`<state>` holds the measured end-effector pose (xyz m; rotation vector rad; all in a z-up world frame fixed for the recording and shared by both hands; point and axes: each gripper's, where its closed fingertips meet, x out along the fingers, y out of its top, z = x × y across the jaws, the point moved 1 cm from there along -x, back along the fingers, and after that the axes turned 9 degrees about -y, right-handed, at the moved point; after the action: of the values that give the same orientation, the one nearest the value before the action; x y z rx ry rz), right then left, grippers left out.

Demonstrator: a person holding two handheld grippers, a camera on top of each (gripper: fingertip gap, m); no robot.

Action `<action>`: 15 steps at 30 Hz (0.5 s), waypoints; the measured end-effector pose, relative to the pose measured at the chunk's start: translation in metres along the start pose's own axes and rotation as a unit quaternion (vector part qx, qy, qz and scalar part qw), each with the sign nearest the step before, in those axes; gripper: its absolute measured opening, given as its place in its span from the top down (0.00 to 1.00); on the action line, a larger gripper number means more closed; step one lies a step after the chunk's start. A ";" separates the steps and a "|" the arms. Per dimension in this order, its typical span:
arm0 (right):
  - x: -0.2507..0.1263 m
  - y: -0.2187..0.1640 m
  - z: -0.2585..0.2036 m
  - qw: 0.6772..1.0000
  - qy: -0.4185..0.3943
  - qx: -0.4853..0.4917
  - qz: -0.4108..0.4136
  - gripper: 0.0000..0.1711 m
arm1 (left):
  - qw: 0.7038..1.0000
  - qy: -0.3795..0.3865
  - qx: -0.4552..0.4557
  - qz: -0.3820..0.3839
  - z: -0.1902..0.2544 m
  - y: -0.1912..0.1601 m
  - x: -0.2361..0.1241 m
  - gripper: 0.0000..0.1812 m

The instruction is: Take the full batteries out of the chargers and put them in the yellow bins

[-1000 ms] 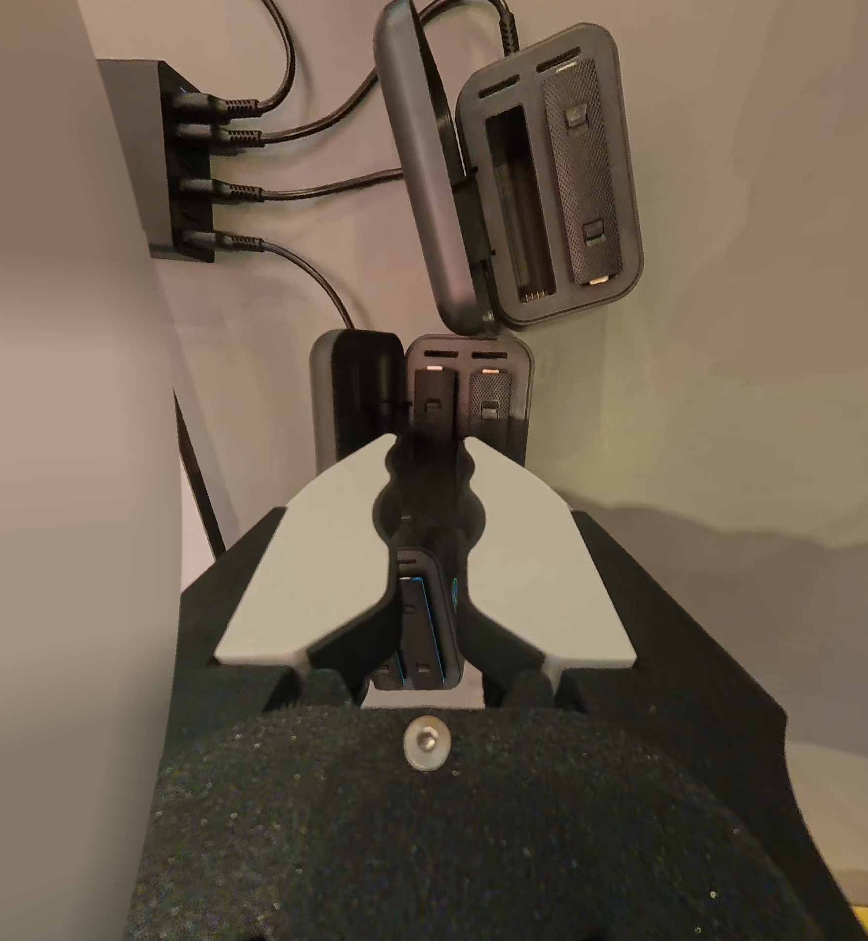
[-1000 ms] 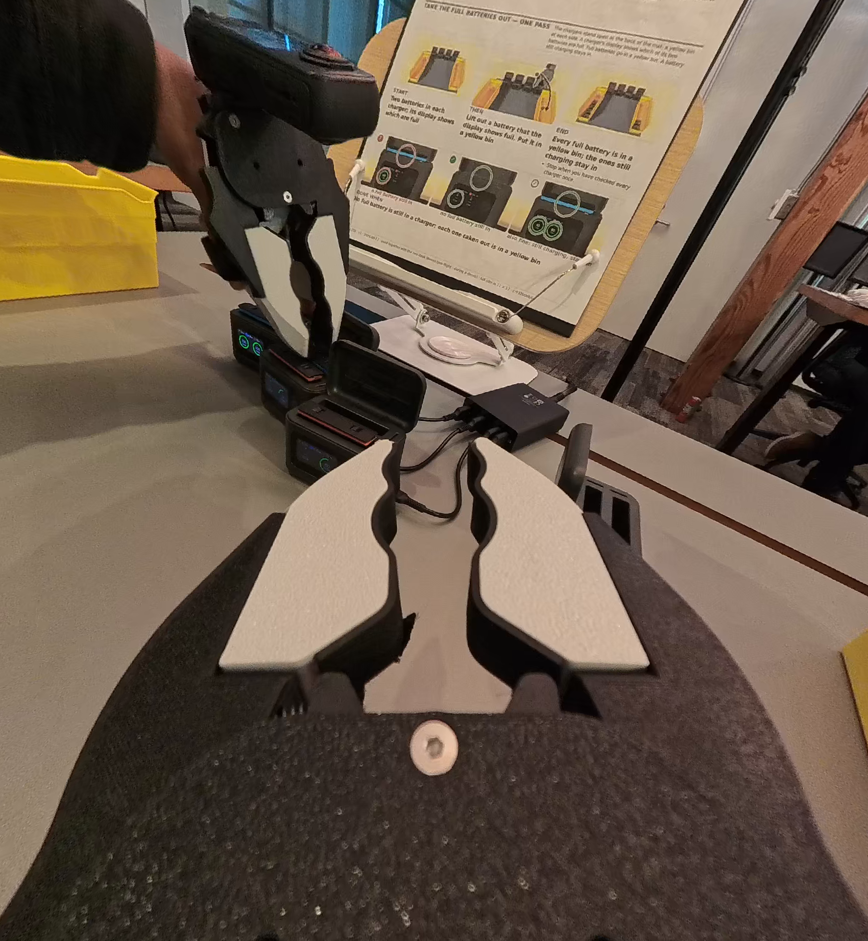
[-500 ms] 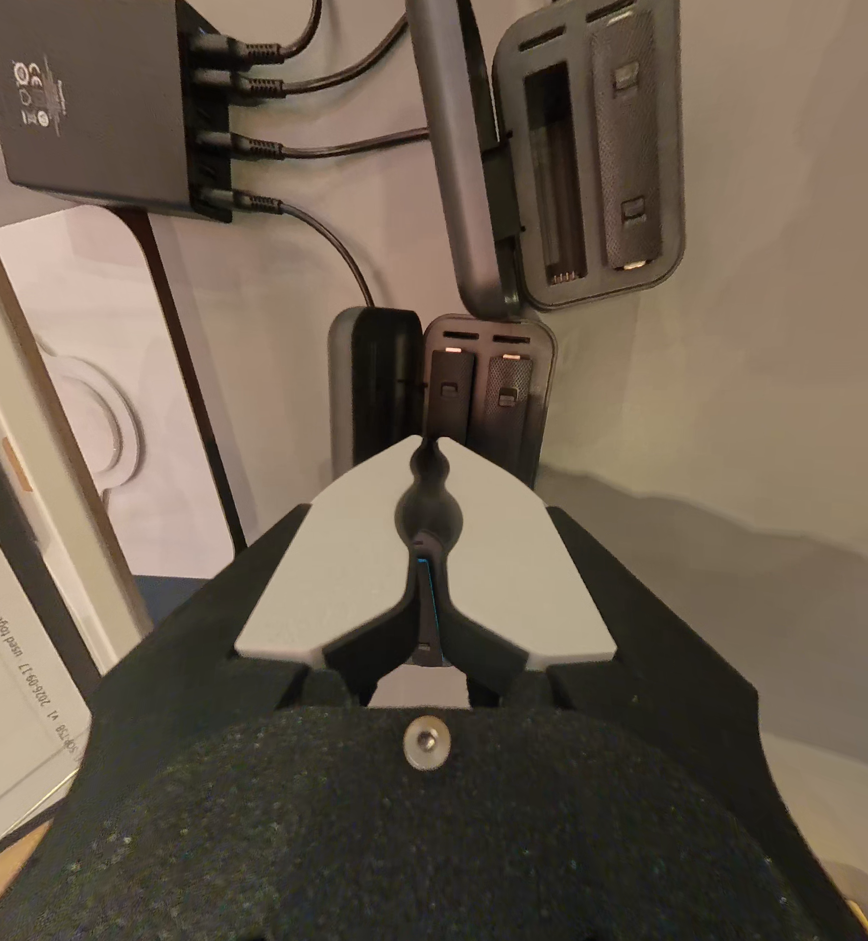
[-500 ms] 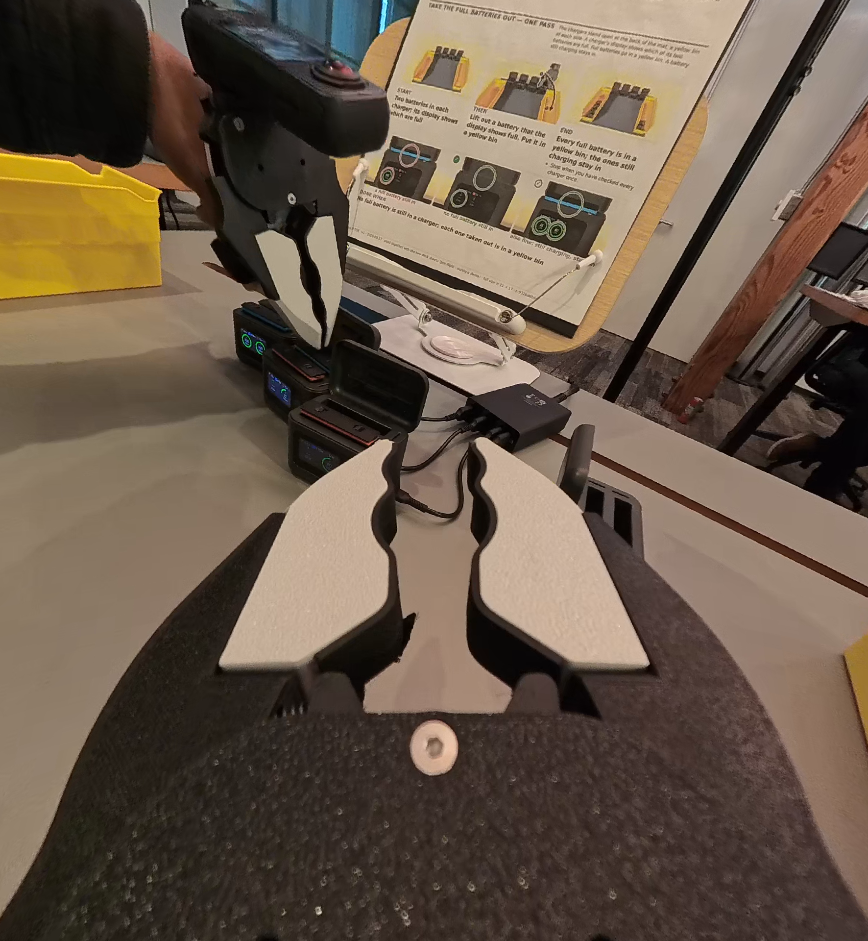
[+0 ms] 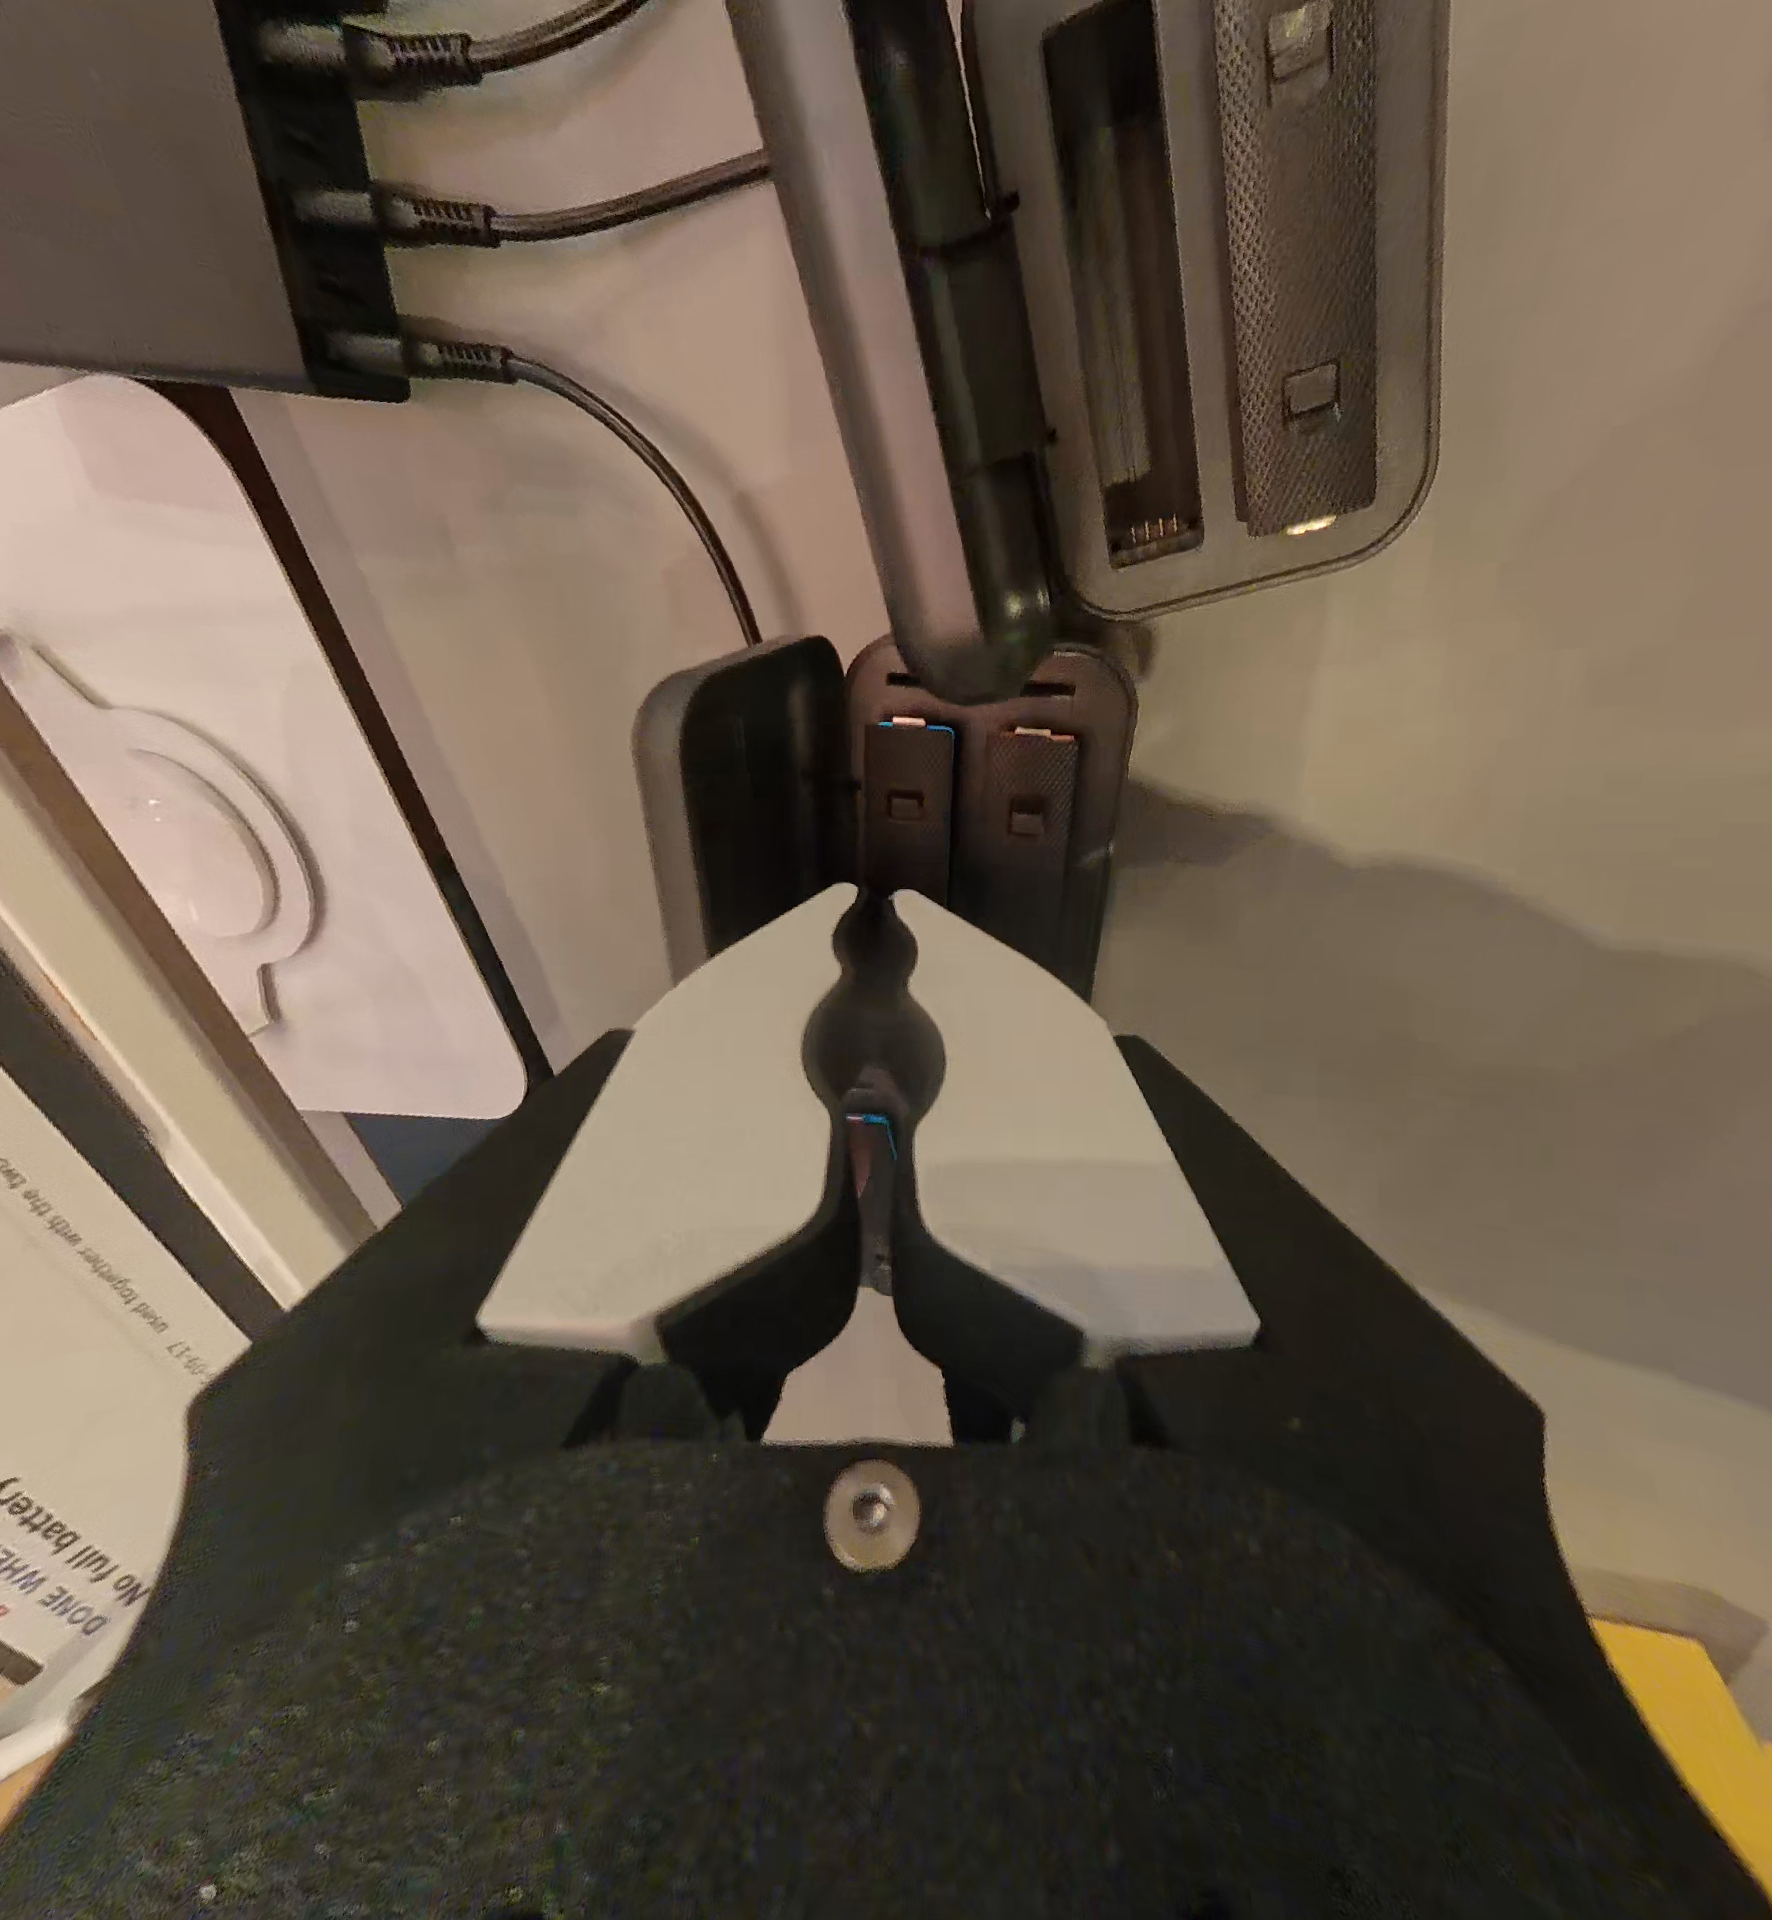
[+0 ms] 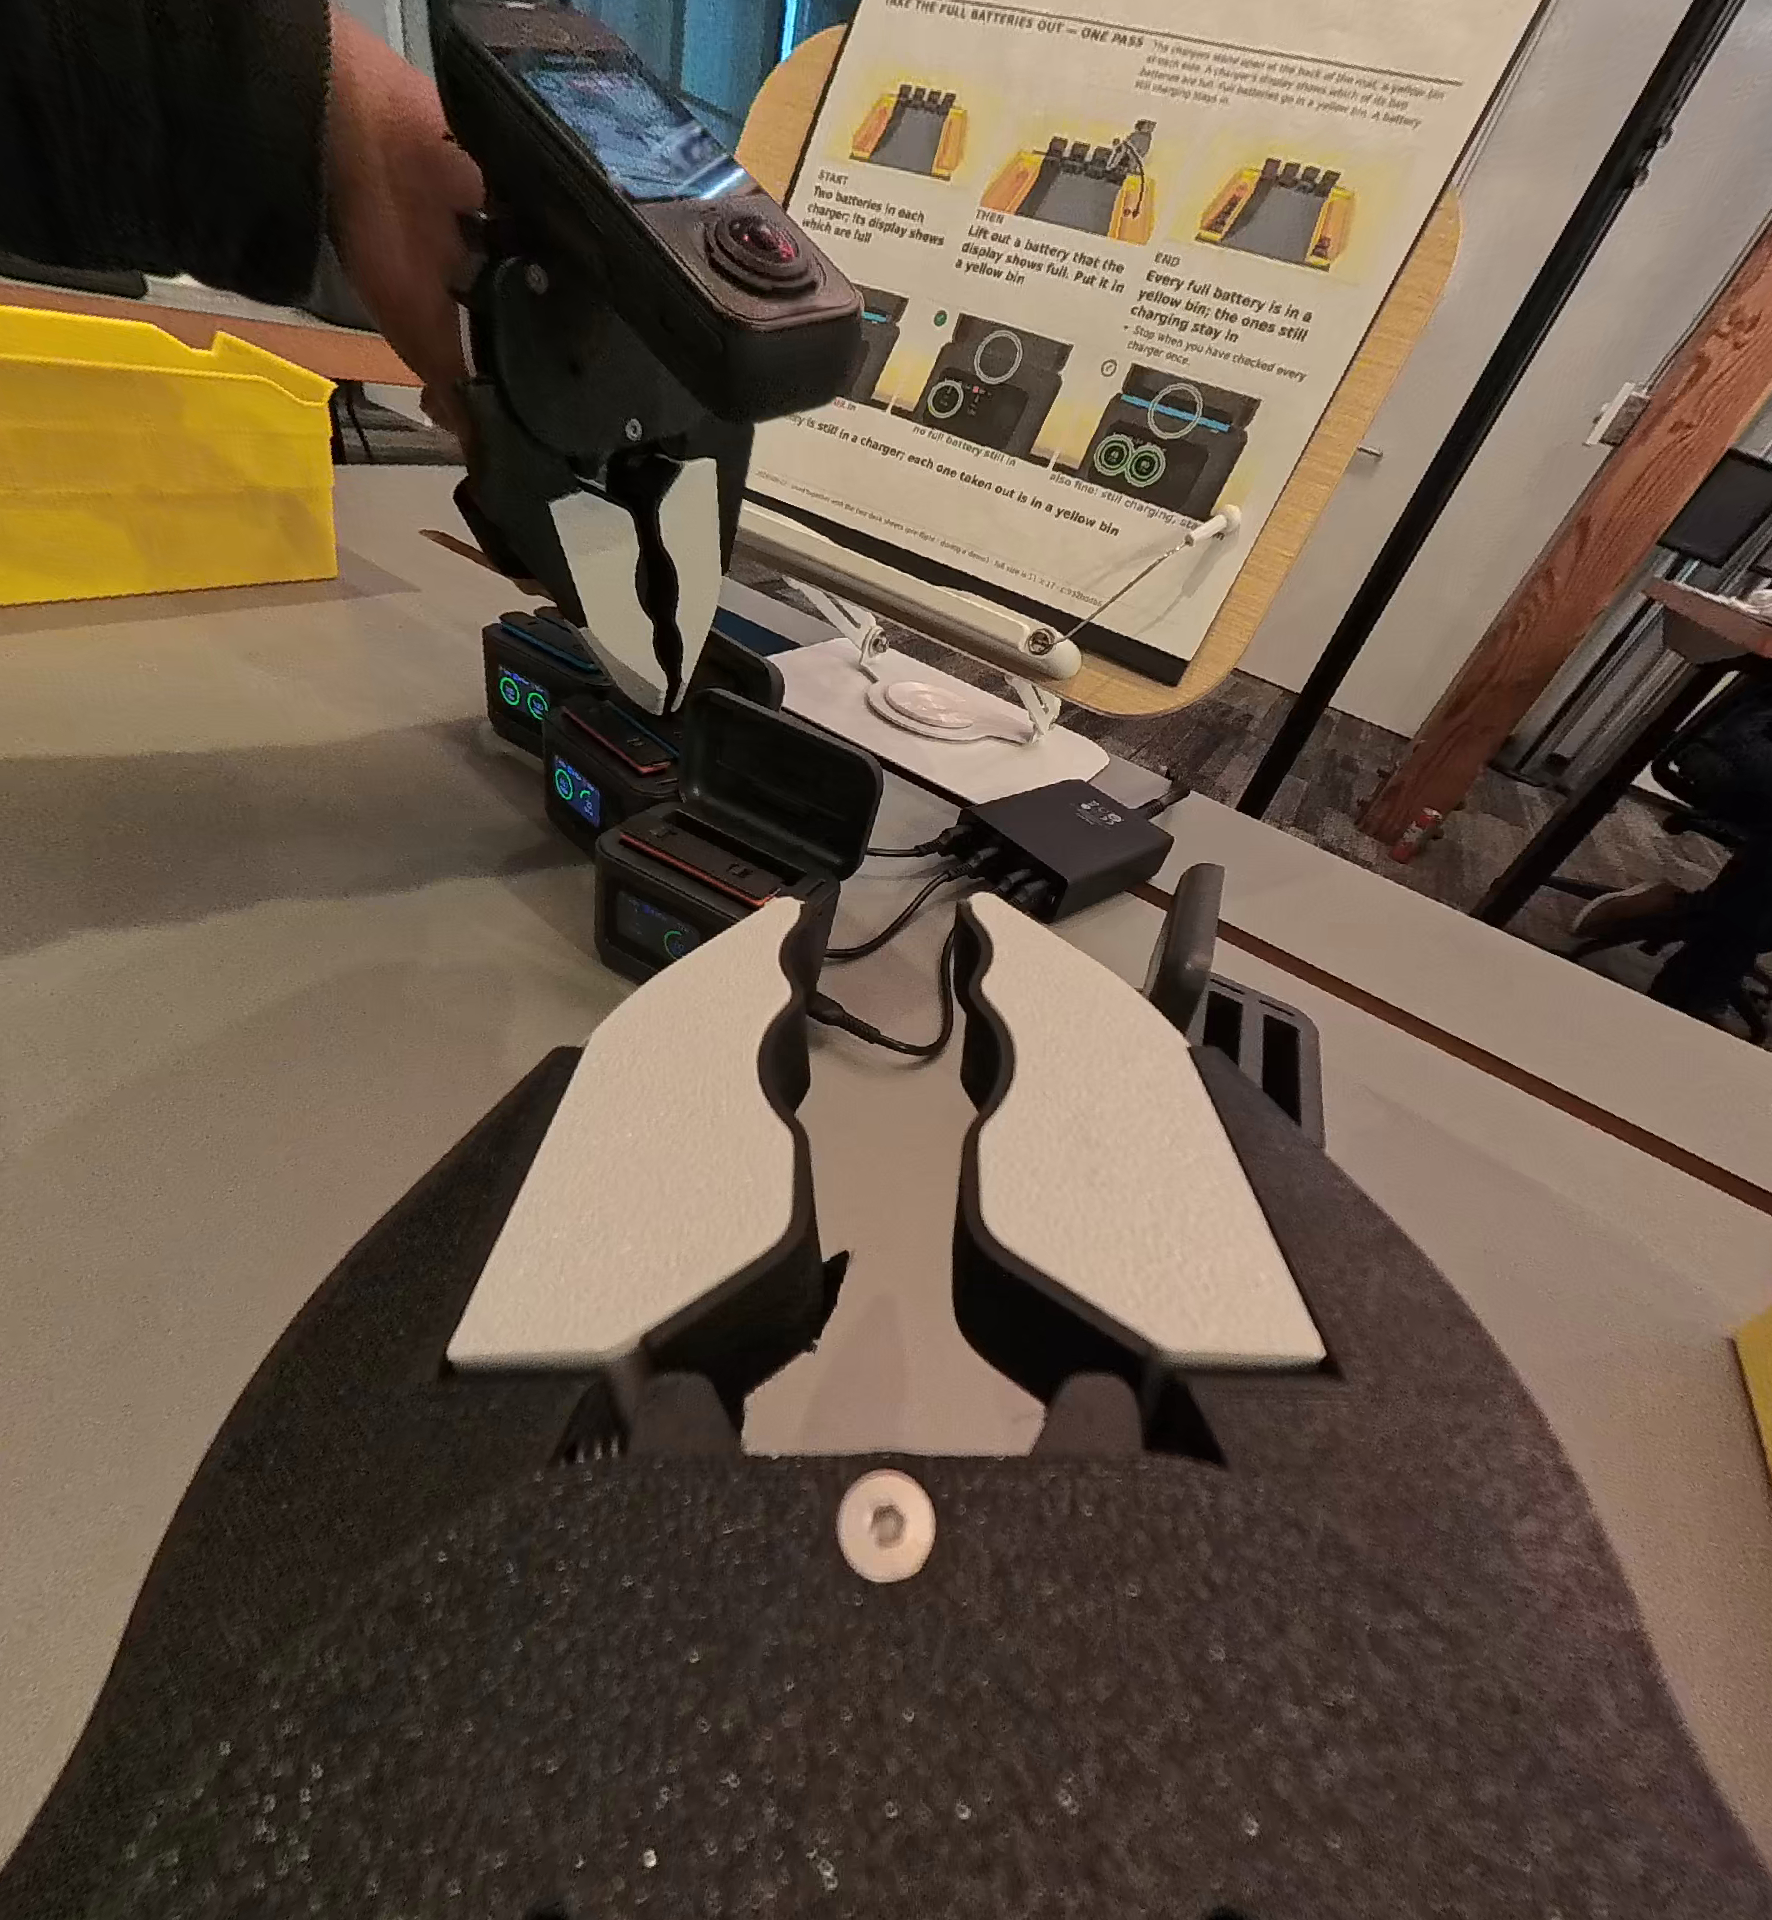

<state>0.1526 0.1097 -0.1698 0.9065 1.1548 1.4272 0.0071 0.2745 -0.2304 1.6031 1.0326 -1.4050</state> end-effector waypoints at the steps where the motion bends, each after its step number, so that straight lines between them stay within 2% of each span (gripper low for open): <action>1: 0.000 0.000 0.000 1.000 -0.001 0.000 0.001 0.85 | 1.000 -0.002 -0.002 0.000 0.000 0.000 0.000 1.00; 8: 0.000 0.000 0.001 1.000 -0.001 0.003 0.001 0.85 | 0.999 0.022 0.002 0.033 0.001 0.000 -0.004 1.00; 13: 0.000 -0.001 0.000 1.000 0.000 0.003 -0.001 0.85 | 0.993 0.068 -0.031 0.092 -0.003 -0.016 -0.053 1.00; 15: 0.000 -0.001 0.000 1.000 0.000 0.003 -0.001 0.85 | 0.989 0.092 -0.055 0.103 -0.004 -0.034 -0.078 0.95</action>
<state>0.1526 0.1095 -0.1703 0.9088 1.1607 1.4237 -0.0279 0.2846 -0.1537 1.7277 0.9989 -1.0625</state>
